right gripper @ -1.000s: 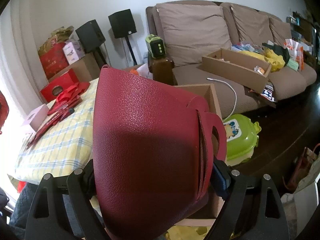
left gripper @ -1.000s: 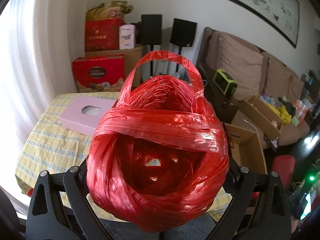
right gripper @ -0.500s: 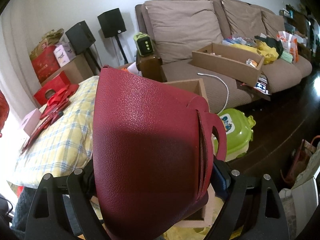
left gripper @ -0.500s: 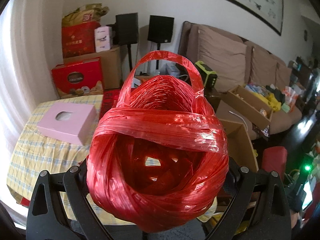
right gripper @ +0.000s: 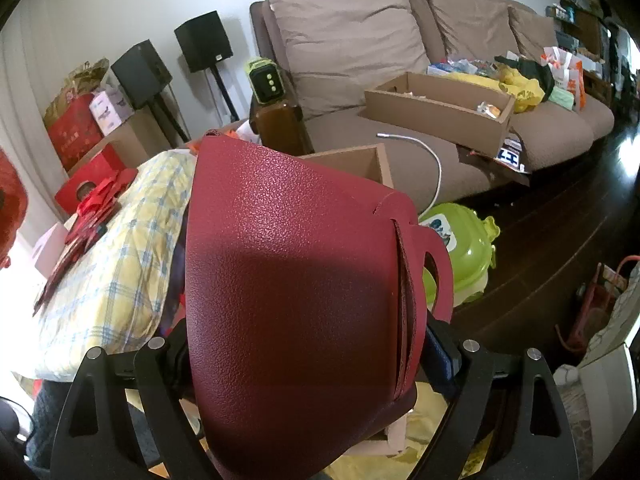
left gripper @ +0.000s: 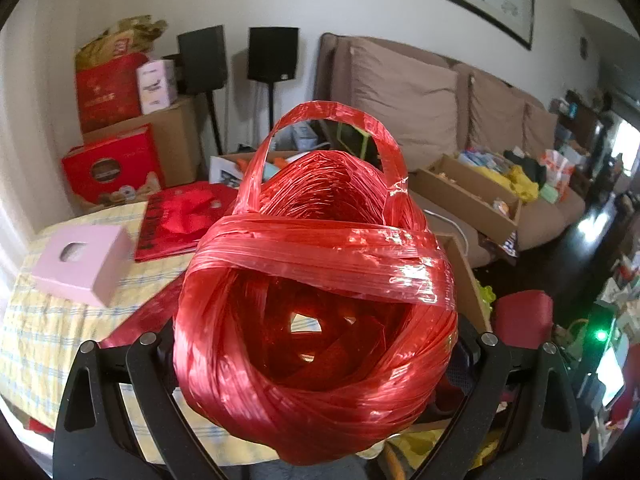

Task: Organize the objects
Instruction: 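Bring the raffia ball and leather bag over the cardboard box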

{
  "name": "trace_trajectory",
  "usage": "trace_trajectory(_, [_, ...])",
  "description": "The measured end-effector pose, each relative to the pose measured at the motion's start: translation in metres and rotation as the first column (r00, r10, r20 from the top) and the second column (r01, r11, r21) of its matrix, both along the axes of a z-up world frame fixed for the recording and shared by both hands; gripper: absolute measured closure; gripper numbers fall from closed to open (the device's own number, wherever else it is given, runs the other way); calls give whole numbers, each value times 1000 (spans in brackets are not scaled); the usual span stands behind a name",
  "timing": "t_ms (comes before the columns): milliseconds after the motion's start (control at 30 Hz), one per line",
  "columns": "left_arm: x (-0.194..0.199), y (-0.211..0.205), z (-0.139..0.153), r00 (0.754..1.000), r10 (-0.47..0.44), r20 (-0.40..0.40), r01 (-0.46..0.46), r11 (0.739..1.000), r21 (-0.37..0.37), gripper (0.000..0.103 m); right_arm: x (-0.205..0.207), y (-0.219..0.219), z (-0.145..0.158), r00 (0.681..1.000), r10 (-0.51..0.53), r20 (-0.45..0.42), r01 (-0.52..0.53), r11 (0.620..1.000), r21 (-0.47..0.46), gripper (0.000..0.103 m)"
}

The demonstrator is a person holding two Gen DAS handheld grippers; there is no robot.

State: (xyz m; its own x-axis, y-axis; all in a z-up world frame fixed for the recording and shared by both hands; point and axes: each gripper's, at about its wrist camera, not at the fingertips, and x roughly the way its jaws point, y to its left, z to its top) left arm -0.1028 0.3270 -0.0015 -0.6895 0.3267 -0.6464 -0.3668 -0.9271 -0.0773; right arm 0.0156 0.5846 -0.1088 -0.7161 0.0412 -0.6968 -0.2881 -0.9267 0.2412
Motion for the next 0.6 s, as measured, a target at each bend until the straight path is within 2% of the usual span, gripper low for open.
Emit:
trace_trajectory(200, [-2,37,-16,998,-53,25,54,998,-30,7,-2,-5,-1,1000,15,14,-15,1000,23,14])
trace_trajectory(600, [-11,94,-60,991,-95,100,102,992,-71,7,-5,-6,-6,999,29,39,-30,999,26,14])
